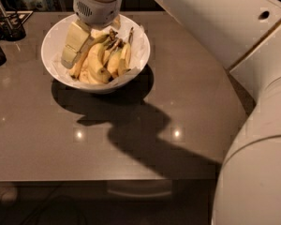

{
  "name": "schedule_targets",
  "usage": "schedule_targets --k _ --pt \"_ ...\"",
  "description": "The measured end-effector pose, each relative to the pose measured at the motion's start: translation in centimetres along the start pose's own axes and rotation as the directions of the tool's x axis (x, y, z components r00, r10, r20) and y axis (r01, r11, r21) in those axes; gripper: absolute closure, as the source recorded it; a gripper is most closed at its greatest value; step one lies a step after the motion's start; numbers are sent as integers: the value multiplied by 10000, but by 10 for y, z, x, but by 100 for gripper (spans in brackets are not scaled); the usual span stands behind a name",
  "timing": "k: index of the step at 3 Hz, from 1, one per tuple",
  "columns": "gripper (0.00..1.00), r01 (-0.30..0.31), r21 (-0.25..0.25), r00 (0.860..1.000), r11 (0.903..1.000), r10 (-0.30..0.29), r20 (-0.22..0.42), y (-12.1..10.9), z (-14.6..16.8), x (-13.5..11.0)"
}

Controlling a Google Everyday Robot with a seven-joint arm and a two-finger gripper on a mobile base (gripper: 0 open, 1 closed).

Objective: Pick banana from white bowl

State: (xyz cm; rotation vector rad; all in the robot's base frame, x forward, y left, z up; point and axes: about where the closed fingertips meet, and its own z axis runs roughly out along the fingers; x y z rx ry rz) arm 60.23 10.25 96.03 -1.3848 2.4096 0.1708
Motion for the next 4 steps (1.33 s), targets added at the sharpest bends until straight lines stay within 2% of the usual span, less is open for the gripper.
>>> schedule_targets --k 2,4 --pt "10 -680 -350 9970 9971 666 -383 -4 23 -5" --pt "16 -1456 -536 9860 9879 1404 -896 -11 44 -1"
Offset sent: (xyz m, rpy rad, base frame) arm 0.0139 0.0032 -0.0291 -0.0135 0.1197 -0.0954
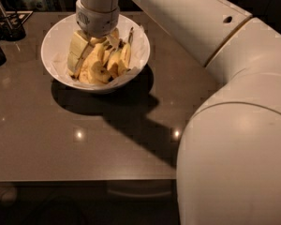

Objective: Pick banana from white bowl

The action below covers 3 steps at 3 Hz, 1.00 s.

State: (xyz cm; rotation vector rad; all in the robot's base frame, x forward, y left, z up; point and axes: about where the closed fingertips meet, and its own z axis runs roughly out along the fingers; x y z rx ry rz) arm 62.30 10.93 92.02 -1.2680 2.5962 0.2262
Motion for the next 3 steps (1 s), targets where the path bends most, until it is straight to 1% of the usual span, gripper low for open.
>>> schedule_targets --k 2,3 --pt "23 -182 -138 9994 9997 178 -289 -2 12 -6" --pt "29 -340 -266 9990 9991 332 -283 -5 15 -6"
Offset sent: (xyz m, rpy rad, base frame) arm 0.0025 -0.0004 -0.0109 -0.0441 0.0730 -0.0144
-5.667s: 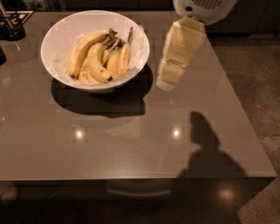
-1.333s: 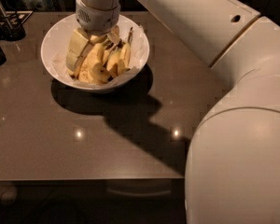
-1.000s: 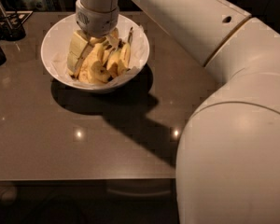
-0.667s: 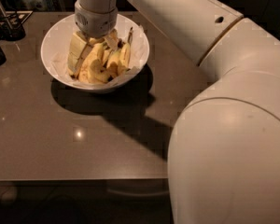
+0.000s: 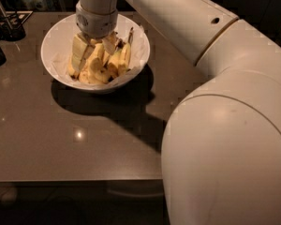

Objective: Pick banana from white bowl

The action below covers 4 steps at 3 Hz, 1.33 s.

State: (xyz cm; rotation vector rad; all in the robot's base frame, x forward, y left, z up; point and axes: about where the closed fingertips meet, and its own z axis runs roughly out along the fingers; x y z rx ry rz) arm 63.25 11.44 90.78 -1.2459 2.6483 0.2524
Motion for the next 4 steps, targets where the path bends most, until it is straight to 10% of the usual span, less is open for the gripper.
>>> schedule_targets --k 2,4 --pt "31 -239 -256 9997 9994 236 -117 -5 11 2" --pt "74 -260 -302 9995 9992 255 -159 -6 15 3"
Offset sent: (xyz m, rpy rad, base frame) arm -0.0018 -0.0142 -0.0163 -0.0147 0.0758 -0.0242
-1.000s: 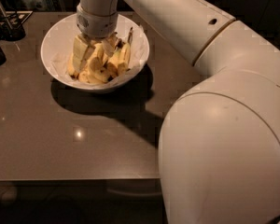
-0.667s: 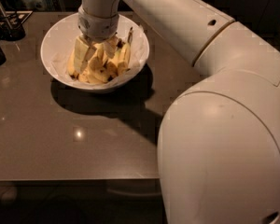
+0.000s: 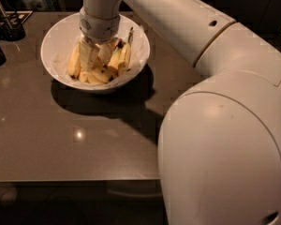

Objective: Pick banana from white bowl

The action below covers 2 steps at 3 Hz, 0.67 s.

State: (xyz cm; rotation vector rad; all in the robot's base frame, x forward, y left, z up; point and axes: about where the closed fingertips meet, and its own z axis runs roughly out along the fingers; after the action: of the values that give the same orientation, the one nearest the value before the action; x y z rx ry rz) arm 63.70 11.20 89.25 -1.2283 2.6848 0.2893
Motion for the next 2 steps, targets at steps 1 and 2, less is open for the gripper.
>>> schedule_targets --k 1,2 --pt "96 0 0 10000 10000 0 0 0 0 0" --pt "100 202 83 9995 9998 -203 249 3 -3 -4"
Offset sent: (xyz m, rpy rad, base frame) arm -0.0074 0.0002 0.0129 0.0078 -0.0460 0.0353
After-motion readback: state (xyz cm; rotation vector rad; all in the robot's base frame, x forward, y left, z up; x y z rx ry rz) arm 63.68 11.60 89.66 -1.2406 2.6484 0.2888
